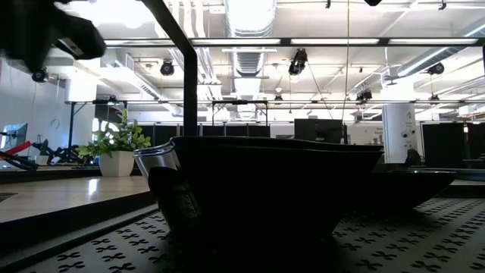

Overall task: Pick & Place Mini shaped plates
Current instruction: Stack the distorted square plate on top of the other distorted square plates on the shelf

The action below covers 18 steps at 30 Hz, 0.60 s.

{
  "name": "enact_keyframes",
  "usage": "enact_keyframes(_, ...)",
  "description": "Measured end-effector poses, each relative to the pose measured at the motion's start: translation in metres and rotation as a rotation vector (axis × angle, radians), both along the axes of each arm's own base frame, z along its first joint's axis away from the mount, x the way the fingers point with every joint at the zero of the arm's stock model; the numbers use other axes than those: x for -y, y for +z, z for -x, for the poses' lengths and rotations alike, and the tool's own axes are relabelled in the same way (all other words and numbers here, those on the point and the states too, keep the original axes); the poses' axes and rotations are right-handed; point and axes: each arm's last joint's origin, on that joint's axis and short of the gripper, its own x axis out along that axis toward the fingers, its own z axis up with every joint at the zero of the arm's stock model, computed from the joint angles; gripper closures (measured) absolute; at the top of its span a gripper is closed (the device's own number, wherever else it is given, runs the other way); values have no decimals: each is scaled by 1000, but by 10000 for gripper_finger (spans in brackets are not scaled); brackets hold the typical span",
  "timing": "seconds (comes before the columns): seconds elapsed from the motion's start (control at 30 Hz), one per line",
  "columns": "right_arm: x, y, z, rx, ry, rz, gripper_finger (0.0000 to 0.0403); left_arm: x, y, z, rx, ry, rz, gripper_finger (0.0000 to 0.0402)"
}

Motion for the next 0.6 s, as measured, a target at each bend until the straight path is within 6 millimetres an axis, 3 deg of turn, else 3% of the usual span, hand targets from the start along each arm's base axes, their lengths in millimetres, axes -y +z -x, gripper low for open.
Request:
enact_keyframes(0.27, 0, 2, -2, 29, -8, -10, 338, 22, -24, 25, -64, -159, -51, 331)
enact_keyframes(0.6, 1, 3, -3, 61, -67, 20, 339, 35, -57, 47, -175, -162, 51, 331)
